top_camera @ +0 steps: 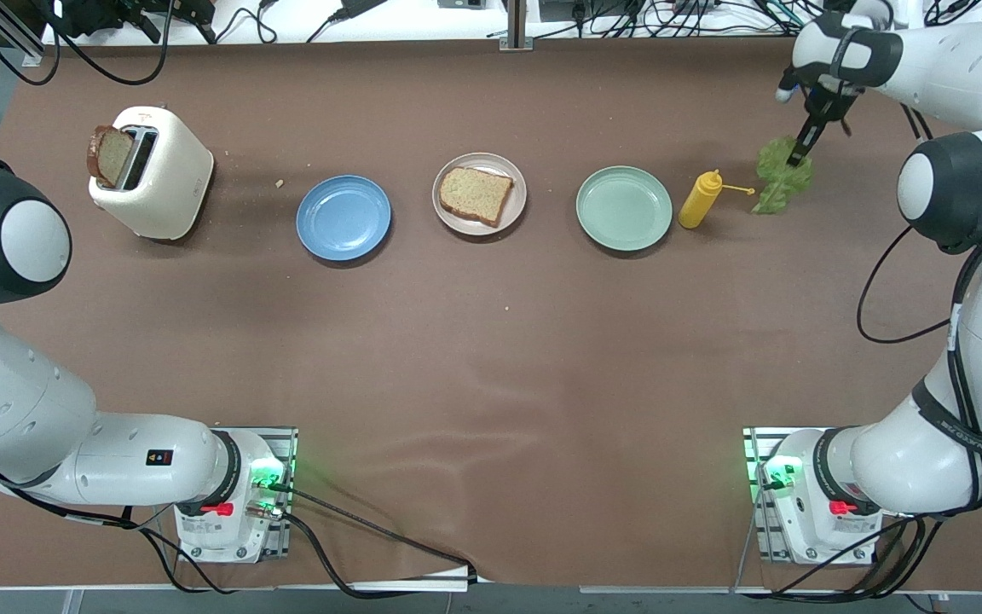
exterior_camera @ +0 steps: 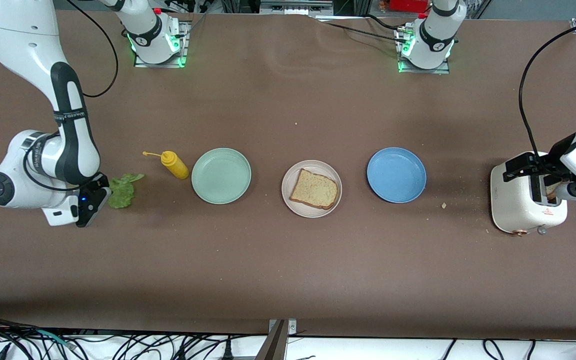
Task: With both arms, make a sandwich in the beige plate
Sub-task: 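Lower the right gripper onto the green lettuce leaf and grasp it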
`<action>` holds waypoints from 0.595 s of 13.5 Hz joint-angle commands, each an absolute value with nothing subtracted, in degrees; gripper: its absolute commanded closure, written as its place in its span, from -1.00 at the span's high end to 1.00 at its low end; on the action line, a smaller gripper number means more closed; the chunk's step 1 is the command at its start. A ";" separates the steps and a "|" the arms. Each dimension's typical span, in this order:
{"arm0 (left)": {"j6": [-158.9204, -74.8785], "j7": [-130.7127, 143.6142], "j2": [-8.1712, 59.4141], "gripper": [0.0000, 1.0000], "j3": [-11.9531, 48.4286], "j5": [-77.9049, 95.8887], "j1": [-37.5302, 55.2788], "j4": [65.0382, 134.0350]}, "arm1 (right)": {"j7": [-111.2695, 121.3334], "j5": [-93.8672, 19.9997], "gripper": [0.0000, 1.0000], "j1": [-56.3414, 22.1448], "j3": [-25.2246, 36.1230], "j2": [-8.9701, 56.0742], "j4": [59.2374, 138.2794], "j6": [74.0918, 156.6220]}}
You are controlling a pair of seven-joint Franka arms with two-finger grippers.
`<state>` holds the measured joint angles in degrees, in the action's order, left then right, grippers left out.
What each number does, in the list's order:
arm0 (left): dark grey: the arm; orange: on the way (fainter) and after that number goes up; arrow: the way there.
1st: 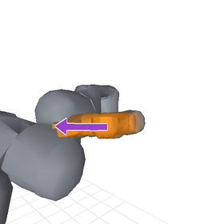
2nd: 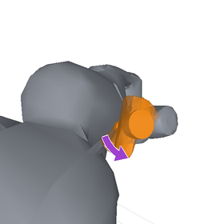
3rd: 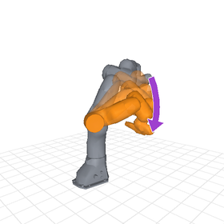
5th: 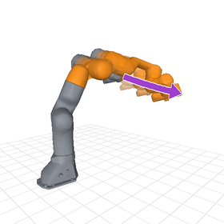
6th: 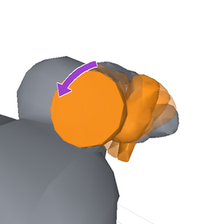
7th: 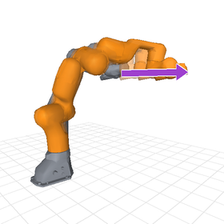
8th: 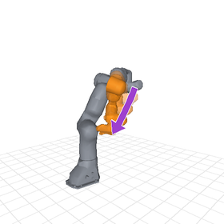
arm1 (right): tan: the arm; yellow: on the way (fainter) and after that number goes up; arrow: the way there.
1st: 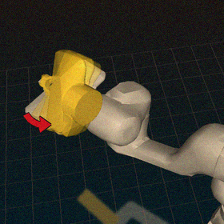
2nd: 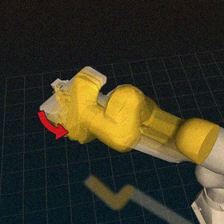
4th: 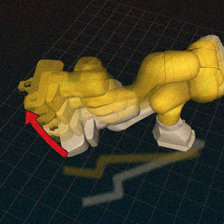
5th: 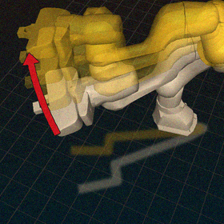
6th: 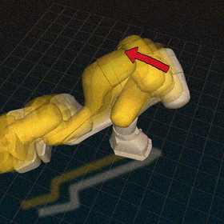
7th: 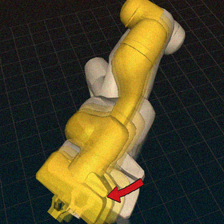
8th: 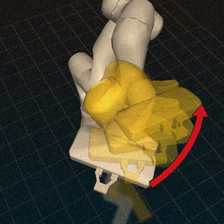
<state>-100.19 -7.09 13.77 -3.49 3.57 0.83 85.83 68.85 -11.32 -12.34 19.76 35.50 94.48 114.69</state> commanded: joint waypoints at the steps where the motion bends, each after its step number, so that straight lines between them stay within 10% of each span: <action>1: -99.84 -6.15 13.27 1.00 -3.34 1.76 1.23 86.40 | 66.45 -8.44 -1.00 -13.80 20.57 35.33 90.98 110.76; 8: -99.84 -6.15 13.27 1.00 -3.34 1.76 1.23 86.48 | 61.63 -8.26 -1.00 -13.71 21.09 35.24 74.22 91.36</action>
<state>-100.19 -7.09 13.83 -3.44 3.57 0.84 85.98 64.73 -9.30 -13.20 20.55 35.01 80.30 98.06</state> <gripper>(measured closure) 0.000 0.930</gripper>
